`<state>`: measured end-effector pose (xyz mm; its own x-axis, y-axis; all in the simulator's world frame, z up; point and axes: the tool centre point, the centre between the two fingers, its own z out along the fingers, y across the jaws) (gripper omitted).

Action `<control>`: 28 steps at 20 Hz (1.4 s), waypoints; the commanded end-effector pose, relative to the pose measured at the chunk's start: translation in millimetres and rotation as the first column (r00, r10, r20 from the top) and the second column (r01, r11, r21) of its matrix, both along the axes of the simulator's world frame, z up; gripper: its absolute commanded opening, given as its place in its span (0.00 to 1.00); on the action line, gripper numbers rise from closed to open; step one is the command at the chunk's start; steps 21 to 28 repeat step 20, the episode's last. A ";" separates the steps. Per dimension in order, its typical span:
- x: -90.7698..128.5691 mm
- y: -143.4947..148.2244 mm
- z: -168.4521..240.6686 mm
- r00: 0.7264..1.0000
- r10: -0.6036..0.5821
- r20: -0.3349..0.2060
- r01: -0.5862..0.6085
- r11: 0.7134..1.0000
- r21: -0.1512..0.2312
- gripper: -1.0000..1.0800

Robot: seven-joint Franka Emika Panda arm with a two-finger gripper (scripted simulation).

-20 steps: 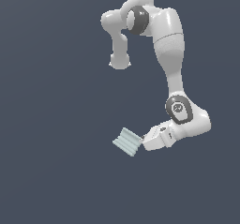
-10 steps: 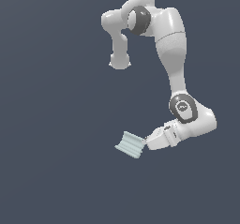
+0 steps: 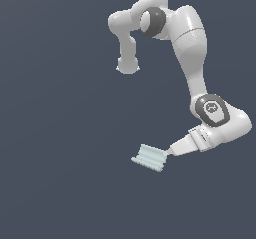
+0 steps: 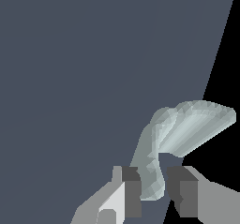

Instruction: Pick up the object and move it to a goal position.

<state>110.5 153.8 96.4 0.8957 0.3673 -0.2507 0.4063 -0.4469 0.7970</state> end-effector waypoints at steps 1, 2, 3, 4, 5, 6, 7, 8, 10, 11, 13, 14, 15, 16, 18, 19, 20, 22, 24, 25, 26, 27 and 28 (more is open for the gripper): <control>7.2 12.4 16.2 0.996 -0.014 0.087 0.014 1.000 -0.004 0.00; 9.6 16.9 22.4 0.993 -0.019 0.119 0.020 1.000 -0.005 0.00; 11.6 21.2 28.4 0.988 -0.024 0.150 0.025 1.000 -0.007 0.00; 13.4 25.2 34.1 0.983 -0.029 0.179 0.031 0.999 -0.008 0.00; 15.0 28.9 39.5 0.978 -0.033 0.206 0.036 0.999 -0.009 0.00; 16.3 32.4 44.6 0.972 -0.037 0.232 0.041 0.999 -0.009 0.00; 17.4 35.7 49.3 0.966 -0.041 0.255 0.045 0.999 -0.010 0.00; 18.3 38.7 53.8 0.960 -0.044 0.276 0.049 0.999 -0.011 0.00; 19.8 44.1 61.6 0.948 -0.050 0.314 0.057 0.998 -0.012 0.00; 20.3 46.3 65.0 0.942 -0.053 0.330 0.060 0.998 -0.012 0.00; 21.1 50.2 70.8 0.932 -0.057 0.357 0.066 0.998 -0.013 0.00; 21.3 51.7 73.2 0.928 -0.059 0.368 0.068 0.998 -0.013 0.00; 21.5 53.0 75.2 0.924 -0.060 0.377 0.070 0.997 -0.013 0.00; 21.6 54.1 76.8 0.921 -0.061 0.384 0.072 0.997 -0.014 0.00; 21.8 55.5 78.9 0.917 -0.063 0.394 0.075 0.997 -0.014 0.00; 21.8 55.8 79.4 0.916 -0.063 0.397 0.075 0.997 -0.014 0.00; 21.8 55.9 79.6 0.915 -0.064 0.397 0.075 0.997 -0.014 0.00; 21.8 55.9 79.6 0.915 -0.064 0.397 0.075 0.997 -0.014 0.00; 21.8 55.9 79.6 0.915 -0.064 0.397 0.075 0.997 -0.014 0.00; 21.8 55.9 79.6 0.915 -0.064 0.397 0.075 0.997 -0.014 0.00; 21.8 55.9 79.6 0.915 -0.064 0.397 0.075 0.997 -0.014 0.00; 21.8 55.9 79.6 0.915 -0.064 0.397 0.075 0.997 -0.014 0.00; 21.8 55.9 79.6 0.915 -0.064 0.397 0.075 0.997 -0.014 0.00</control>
